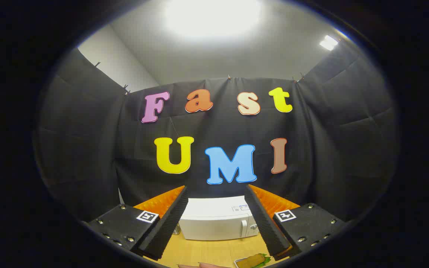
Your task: Open the microwave, put the food inside, and close the microwave door.
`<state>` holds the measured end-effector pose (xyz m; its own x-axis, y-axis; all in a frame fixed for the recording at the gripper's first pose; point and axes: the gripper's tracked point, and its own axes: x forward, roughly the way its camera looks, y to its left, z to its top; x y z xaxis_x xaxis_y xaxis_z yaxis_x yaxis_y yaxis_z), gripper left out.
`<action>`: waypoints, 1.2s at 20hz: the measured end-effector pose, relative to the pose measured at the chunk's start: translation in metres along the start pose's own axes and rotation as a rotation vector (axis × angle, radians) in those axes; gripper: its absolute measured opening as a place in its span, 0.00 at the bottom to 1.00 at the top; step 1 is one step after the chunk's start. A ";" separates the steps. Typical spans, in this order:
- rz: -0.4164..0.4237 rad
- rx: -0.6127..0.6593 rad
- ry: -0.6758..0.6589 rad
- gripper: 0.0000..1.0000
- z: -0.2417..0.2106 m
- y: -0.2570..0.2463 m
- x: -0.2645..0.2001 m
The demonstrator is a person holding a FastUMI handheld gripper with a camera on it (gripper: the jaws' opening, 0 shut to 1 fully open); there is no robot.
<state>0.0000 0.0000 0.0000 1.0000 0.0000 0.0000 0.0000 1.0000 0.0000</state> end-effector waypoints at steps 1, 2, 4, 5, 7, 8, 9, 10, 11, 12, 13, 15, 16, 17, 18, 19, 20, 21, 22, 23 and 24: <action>0.002 -0.002 0.004 0.98 -0.001 0.001 0.001; 0.004 -0.005 0.006 0.98 -0.002 0.003 0.002; 0.007 -0.013 0.010 0.98 -0.004 0.005 0.005; 0.006 -0.016 0.007 0.98 -0.004 0.006 0.006; 0.006 -0.022 0.004 0.98 -0.006 0.007 0.007; 0.007 -0.026 0.006 0.98 -0.008 0.007 0.008; 0.008 -0.028 0.006 0.98 -0.008 0.008 0.009; 0.006 -0.031 0.003 0.98 -0.008 0.007 0.009; 0.005 -0.032 0.003 0.98 -0.008 0.007 0.008; 0.004 -0.030 0.001 0.98 -0.007 0.006 0.009; 0.006 -0.029 0.001 0.98 -0.007 0.006 0.010; 0.015 -0.026 0.004 0.98 -0.011 0.006 0.011; 0.020 -0.026 0.004 0.98 -0.014 0.005 0.013; 0.026 -0.022 0.000 0.98 -0.018 0.003 0.017; 0.026 -0.018 -0.003 0.98 -0.024 0.001 0.019; 0.017 -0.017 -0.007 0.98 -0.031 -0.004 0.023; 0.009 -0.020 -0.010 0.98 -0.039 -0.010 0.028; 0.010 -0.027 -0.012 0.98 -0.049 -0.013 0.034; 0.010 -0.033 -0.013 0.98 -0.061 -0.016 0.040; 0.014 -0.034 -0.010 0.98 -0.074 -0.020 0.046; 0.020 -0.033 -0.009 0.98 -0.089 -0.023 0.051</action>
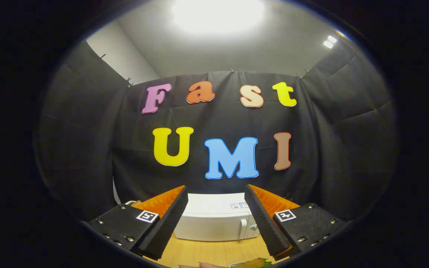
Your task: Open the microwave, put the food inside, and close the microwave door.
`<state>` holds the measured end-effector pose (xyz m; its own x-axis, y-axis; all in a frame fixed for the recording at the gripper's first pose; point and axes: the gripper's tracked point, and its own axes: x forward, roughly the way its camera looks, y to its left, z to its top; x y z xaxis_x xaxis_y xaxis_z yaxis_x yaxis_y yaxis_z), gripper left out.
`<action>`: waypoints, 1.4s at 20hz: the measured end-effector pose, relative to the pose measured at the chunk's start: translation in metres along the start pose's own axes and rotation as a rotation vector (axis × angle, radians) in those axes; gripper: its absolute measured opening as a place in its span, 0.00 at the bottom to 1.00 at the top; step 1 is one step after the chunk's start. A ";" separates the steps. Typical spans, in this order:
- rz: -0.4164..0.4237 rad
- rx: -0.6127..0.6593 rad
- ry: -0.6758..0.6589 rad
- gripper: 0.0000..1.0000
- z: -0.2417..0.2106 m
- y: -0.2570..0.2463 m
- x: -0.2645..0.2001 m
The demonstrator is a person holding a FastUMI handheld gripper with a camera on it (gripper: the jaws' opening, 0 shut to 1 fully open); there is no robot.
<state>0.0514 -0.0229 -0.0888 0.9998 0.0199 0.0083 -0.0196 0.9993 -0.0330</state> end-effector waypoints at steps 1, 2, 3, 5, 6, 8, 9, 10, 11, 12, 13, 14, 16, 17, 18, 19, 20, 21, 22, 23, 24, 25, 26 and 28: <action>0.002 0.001 0.002 0.98 -0.016 -0.004 0.007; -0.003 0.005 0.005 0.98 -0.035 -0.010 0.015; -0.007 0.011 0.006 0.98 -0.054 -0.016 0.026; -0.012 0.003 0.012 0.98 -0.097 -0.025 0.049; -0.019 0.002 0.029 0.98 -0.124 -0.033 0.061; -0.015 0.016 0.056 0.98 -0.171 -0.042 0.086; -0.022 0.012 0.079 0.98 -0.194 -0.050 0.099; -0.050 0.001 0.110 0.98 -0.218 -0.065 0.110; -0.084 -0.018 0.143 0.98 -0.239 -0.079 0.122; -0.106 -0.035 0.172 0.98 -0.256 -0.089 0.131; -0.107 -0.043 0.191 0.98 -0.268 -0.094 0.139; -0.101 -0.044 0.200 0.99 -0.277 -0.097 0.146; -0.060 -0.032 0.223 0.98 -0.295 -0.097 0.159; -0.060 -0.023 0.232 0.97 -0.300 -0.100 0.164; -0.060 -0.015 0.229 0.96 -0.302 -0.103 0.169; -0.065 -0.005 0.221 0.96 -0.302 -0.107 0.176; -0.074 0.008 0.223 0.86 -0.305 -0.112 0.181; -0.076 0.023 0.235 0.77 -0.309 -0.114 0.187; -0.057 0.041 0.260 0.73 -0.315 -0.112 0.191; -0.021 0.061 0.275 0.73 -0.319 -0.106 0.196; -0.023 0.058 0.296 0.62 -0.324 -0.108 0.199; -0.029 0.055 0.300 0.50 -0.325 -0.113 0.201; -0.029 0.056 0.298 0.44 -0.327 -0.111 0.202; -0.036 0.039 0.293 0.34 -0.327 -0.111 0.203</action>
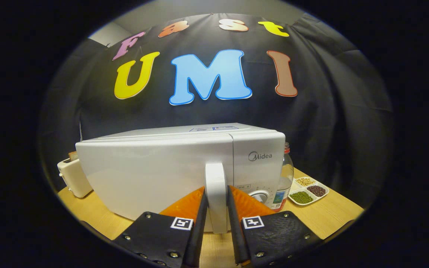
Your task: Open the microwave, put the food inside, and close the microwave door.
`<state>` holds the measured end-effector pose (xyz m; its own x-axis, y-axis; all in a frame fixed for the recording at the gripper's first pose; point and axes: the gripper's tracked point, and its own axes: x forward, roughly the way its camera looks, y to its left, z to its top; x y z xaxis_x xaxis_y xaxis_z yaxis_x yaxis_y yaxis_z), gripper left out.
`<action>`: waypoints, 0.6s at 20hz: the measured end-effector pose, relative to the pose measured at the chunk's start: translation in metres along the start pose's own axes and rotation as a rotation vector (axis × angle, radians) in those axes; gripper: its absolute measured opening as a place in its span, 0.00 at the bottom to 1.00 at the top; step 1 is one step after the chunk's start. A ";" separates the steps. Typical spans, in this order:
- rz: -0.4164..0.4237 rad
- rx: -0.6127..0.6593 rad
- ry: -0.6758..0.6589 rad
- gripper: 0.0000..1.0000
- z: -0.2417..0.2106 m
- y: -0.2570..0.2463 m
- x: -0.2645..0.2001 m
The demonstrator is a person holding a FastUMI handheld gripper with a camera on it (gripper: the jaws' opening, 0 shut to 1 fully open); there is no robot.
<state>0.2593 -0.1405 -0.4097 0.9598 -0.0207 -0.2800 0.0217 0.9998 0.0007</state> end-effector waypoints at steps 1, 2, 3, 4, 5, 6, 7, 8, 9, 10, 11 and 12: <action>-0.006 -0.010 0.005 0.34 -0.002 0.000 0.001; -0.008 -0.009 0.010 0.27 -0.002 -0.001 0.002; -0.009 -0.004 0.015 0.27 0.000 -0.002 0.001; -0.017 0.000 0.024 0.21 0.002 -0.003 -0.002; -0.021 -0.010 0.028 0.15 -0.001 -0.001 0.000; -0.020 -0.010 0.030 0.15 -0.002 0.000 0.000; -0.013 -0.003 0.033 0.15 -0.001 -0.001 -0.001; -0.009 0.002 0.036 0.15 -0.002 -0.001 -0.002; -0.010 0.004 0.037 0.15 -0.002 -0.001 -0.002; -0.016 0.005 0.039 0.15 -0.002 0.000 -0.002; -0.022 0.013 0.044 0.15 -0.002 -0.001 -0.003; -0.027 0.016 0.047 0.15 -0.003 -0.001 -0.004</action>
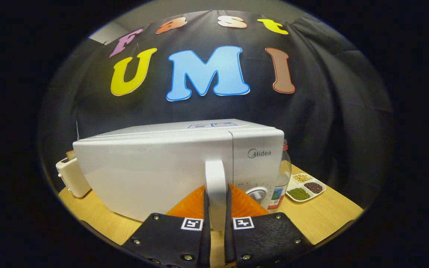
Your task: Open the microwave, put the food inside, and close the microwave door.
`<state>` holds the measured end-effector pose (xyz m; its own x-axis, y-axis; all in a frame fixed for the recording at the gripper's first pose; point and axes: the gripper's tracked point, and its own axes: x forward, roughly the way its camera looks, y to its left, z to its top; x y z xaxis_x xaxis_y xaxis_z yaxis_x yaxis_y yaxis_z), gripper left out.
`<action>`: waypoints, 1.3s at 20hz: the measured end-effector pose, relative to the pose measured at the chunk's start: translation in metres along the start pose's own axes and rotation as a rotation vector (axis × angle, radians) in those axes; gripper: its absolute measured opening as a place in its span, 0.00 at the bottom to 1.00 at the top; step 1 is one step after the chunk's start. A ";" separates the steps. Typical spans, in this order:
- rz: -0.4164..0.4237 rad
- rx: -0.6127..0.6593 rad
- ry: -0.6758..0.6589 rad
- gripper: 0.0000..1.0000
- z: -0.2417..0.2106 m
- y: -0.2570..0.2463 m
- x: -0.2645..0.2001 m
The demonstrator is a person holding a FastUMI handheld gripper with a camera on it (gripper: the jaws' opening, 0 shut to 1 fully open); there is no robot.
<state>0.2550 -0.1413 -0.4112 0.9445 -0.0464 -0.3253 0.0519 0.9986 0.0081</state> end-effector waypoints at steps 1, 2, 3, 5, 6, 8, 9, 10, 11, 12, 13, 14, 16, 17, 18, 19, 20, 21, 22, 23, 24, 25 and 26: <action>-0.005 0.009 0.006 0.15 0.000 0.000 -0.002; -0.009 0.014 0.007 0.15 -0.001 0.000 -0.004; -0.013 0.003 0.006 0.15 -0.001 0.000 -0.004; -0.035 -0.034 -0.009 0.06 0.000 0.001 -0.006; -0.037 -0.032 -0.013 0.07 -0.001 -0.001 -0.005; -0.015 0.008 -0.002 0.06 -0.001 -0.002 -0.007; -0.006 0.026 0.008 0.07 -0.002 0.000 -0.008; -0.014 0.026 0.000 0.07 -0.002 0.002 -0.016; -0.037 -0.006 -0.019 0.07 -0.003 0.003 -0.026; -0.051 -0.038 -0.024 0.06 -0.006 0.004 -0.040; -0.054 -0.030 -0.016 0.07 -0.010 0.006 -0.052; -0.054 -0.035 -0.022 0.06 -0.010 0.010 -0.065; -0.050 -0.061 -0.024 0.06 -0.018 0.018 -0.089; -0.047 -0.064 -0.023 0.06 -0.021 0.022 -0.102; -0.035 -0.055 -0.028 0.06 -0.025 0.028 -0.116; -0.023 -0.051 -0.029 0.06 -0.027 0.036 -0.129; -0.011 -0.056 -0.044 0.06 -0.031 0.044 -0.142; 0.004 -0.062 -0.054 0.06 -0.035 0.053 -0.156; 0.022 -0.057 -0.070 0.06 -0.037 0.063 -0.169; 0.040 -0.062 -0.086 0.06 -0.040 0.075 -0.182; 0.056 -0.065 -0.100 0.06 -0.045 0.087 -0.195; 0.077 -0.058 -0.115 0.06 -0.047 0.100 -0.210; 0.097 -0.053 -0.133 0.06 -0.051 0.117 -0.220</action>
<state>0.0373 -0.0130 -0.3867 0.9789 0.0508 -0.1979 -0.0553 0.9983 -0.0173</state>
